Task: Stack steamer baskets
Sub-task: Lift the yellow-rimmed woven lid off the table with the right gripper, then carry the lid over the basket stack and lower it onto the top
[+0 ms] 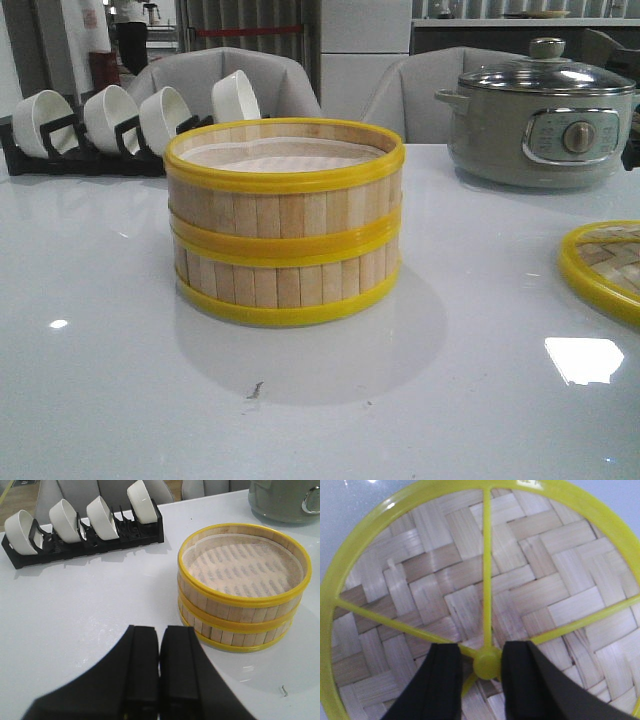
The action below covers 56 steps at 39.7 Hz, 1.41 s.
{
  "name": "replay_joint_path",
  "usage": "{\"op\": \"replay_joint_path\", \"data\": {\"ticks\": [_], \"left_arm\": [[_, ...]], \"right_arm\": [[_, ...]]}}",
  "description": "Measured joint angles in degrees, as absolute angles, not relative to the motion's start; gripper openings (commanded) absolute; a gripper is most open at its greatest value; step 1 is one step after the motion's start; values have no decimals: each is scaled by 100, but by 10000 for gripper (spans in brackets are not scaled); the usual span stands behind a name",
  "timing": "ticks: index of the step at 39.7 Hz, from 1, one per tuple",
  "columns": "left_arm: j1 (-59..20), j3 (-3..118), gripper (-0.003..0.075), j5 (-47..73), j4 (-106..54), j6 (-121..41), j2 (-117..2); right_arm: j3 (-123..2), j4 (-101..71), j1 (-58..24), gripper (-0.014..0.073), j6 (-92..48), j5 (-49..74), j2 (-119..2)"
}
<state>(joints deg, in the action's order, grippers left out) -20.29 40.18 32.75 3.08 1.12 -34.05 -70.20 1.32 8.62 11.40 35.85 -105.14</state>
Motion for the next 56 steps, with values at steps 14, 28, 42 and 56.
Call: {"op": "replay_joint_path", "data": {"ticks": [14,28,42,56], "left_arm": [[-2029,4018,86,3275,308,112,-3405],[-2029,4018,86,3275,308,123,-3405],[-2029,4018,86,3275,308,123,-3405],[-2029,4018,86,3305,308,123,-3405]], "right_arm": [[-7020,132,862,27,1140,3585,-10523],[-7620,117,807,27,1140,4242,-10472],[-9680,81,-252,27,961,5478,-10279],[-11074,0,-1993,27,882,5833,-10334]]}}
